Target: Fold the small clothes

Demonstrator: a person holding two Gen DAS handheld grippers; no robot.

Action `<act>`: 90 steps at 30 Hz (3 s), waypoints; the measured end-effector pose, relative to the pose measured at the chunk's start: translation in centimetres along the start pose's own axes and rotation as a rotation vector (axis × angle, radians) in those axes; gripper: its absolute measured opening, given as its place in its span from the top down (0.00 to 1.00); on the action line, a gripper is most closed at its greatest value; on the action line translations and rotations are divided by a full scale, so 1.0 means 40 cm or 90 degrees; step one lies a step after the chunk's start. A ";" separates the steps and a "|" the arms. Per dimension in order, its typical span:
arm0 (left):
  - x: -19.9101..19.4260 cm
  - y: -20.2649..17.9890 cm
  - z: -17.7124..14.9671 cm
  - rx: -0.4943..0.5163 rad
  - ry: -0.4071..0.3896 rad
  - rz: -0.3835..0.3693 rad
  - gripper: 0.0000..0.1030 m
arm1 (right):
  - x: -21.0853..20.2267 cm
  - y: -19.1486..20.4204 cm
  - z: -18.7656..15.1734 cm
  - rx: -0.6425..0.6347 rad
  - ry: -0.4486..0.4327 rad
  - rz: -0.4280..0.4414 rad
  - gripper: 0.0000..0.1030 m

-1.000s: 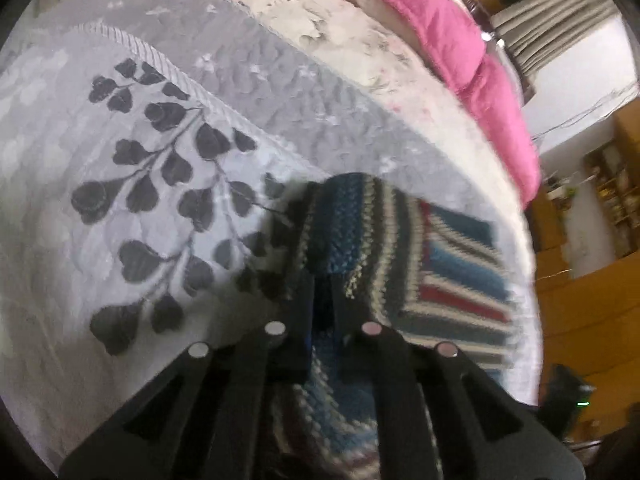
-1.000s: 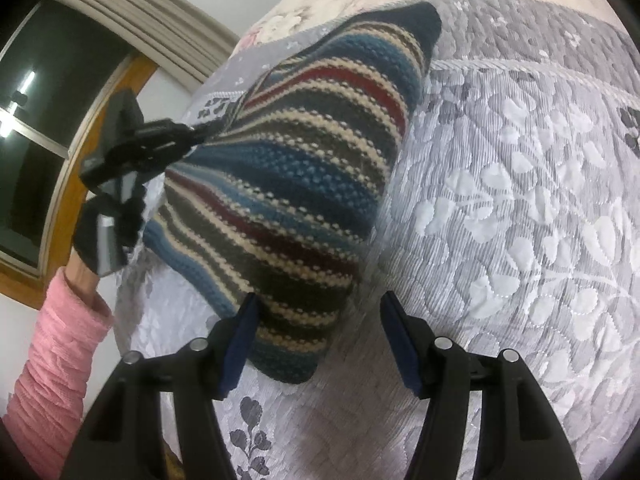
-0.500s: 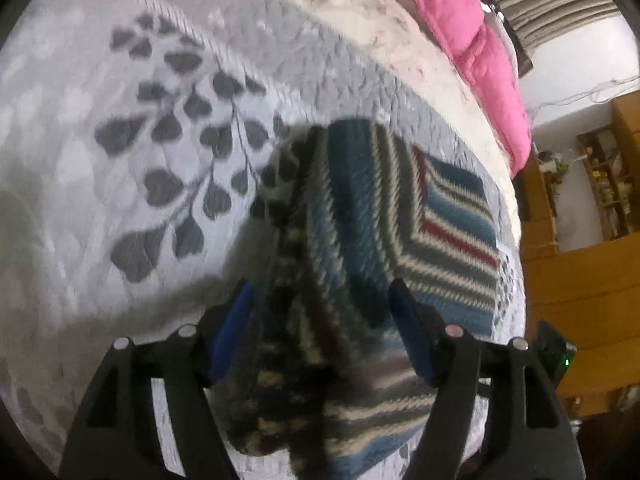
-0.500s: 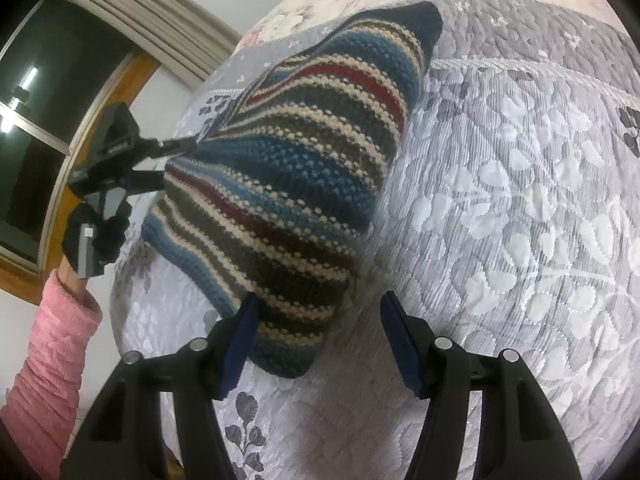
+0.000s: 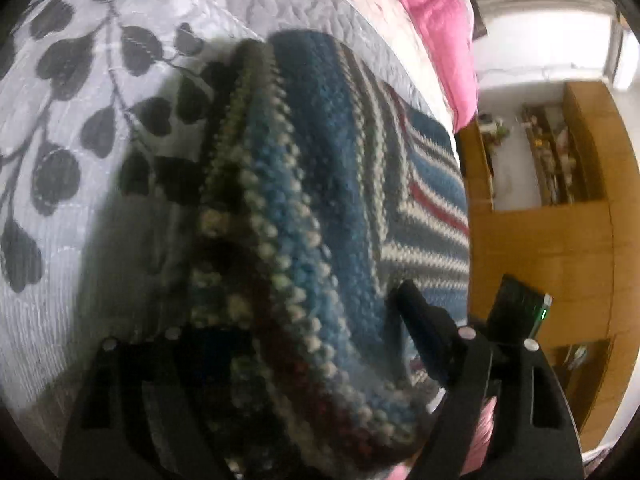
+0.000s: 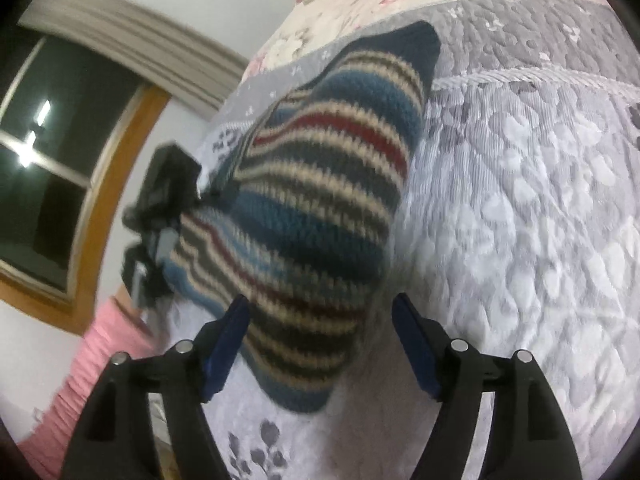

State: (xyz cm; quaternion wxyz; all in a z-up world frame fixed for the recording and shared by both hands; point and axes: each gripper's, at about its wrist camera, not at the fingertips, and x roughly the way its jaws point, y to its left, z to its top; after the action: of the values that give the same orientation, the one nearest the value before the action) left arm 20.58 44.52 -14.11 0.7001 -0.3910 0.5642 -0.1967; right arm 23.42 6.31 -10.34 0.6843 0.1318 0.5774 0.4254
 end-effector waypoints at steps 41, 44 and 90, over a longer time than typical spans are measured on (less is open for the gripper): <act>0.461 -0.382 -0.464 0.037 -0.015 -0.116 0.51 | -0.381 -0.304 -0.282 0.173 -0.082 0.011 0.45; 0.448 -0.422 -0.464 0.033 -0.011 -0.087 0.49 | -0.386 -0.250 -0.294 0.165 -0.094 -0.011 0.39; 0.148 -0.415 -0.715 0.064 -0.147 -0.003 0.91 | -0.383 -0.142 -0.519 0.128 -0.077 -0.048 0.26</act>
State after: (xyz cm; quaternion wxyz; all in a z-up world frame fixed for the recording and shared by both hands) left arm -1.95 20.73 -6.76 0.7787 -0.3765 0.4686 -0.1799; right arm 7.55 -14.82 -9.95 0.7170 0.2032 0.5792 0.3304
